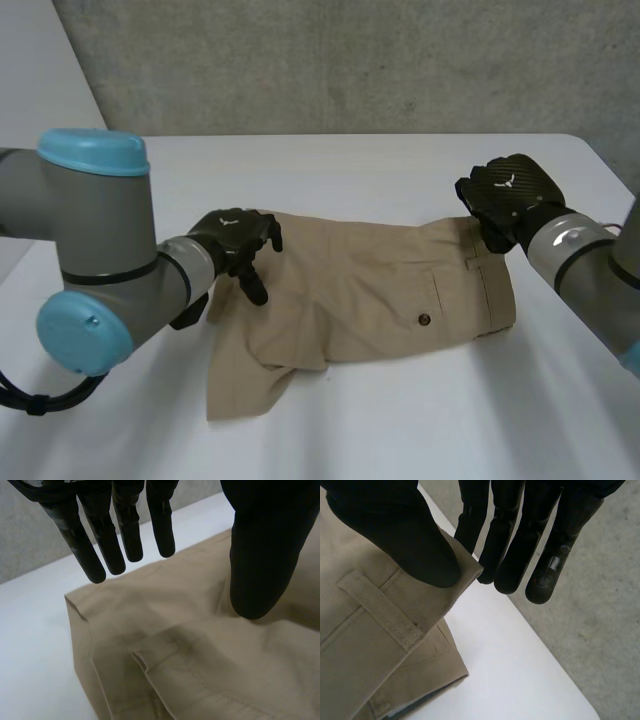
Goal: Fold the shorts.
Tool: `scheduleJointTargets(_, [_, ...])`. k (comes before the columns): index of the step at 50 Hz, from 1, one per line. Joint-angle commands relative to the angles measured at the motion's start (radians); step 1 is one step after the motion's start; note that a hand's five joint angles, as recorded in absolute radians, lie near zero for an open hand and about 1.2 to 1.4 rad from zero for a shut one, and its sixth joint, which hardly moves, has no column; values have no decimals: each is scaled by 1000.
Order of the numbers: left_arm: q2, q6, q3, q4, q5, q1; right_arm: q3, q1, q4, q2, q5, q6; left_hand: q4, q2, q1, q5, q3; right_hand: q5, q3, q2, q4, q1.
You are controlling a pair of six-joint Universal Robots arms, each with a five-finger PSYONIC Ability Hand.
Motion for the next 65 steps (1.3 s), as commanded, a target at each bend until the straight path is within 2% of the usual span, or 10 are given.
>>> scheduleJointTargets(1, [-104,3,48,-37,-47,2,108,-17,-2,-118,-67,1,199,197,193,203,185,218,214,228,204,432])
scheduleJointTargets(9, [-158,34,53,-58,-70,3,149,-45,-2,-155,-75,0,266,265,260,271,253,218,214,228,204,432])
scheduleJointTargets(17, [-174,60,54,-53,-99,2,152,-48,1,-153,-75,1,434,432,428,438,420,218,214,228,204,432])
scheduleJointTargets(22, [-179,59,54,-45,-99,2,157,-48,1,-152,-75,-5,899,898,893,904,886,218,214,228,204,432])
scheduleJointTargets(29, [-107,56,53,-31,-99,-3,135,-47,-2,-112,-59,-9,900,898,894,905,887,218,214,228,204,432])
scheduleJointTargets(37, [39,54,53,-31,-90,11,26,-47,7,38,-10,-12,900,898,894,905,887,218,214,228,204,432])
scheduleJointTargets(45, [48,60,-22,-39,-89,11,16,-44,17,57,19,-25,900,898,894,905,887,218,214,228,204,432])
scheduleJointTargets(49, [36,60,-55,-38,-89,12,23,-40,15,55,17,-20,529,527,523,533,516,218,214,228,204,432])
scheduleJointTargets(50, [34,60,-56,-38,-89,12,23,-40,15,54,17,-20,499,497,493,503,485,218,214,228,204,432])
scheduleJointTargets(65, [3,60,-53,-28,-92,2,40,-40,15,51,17,-25,440,438,434,444,427,218,214,228,204,432])
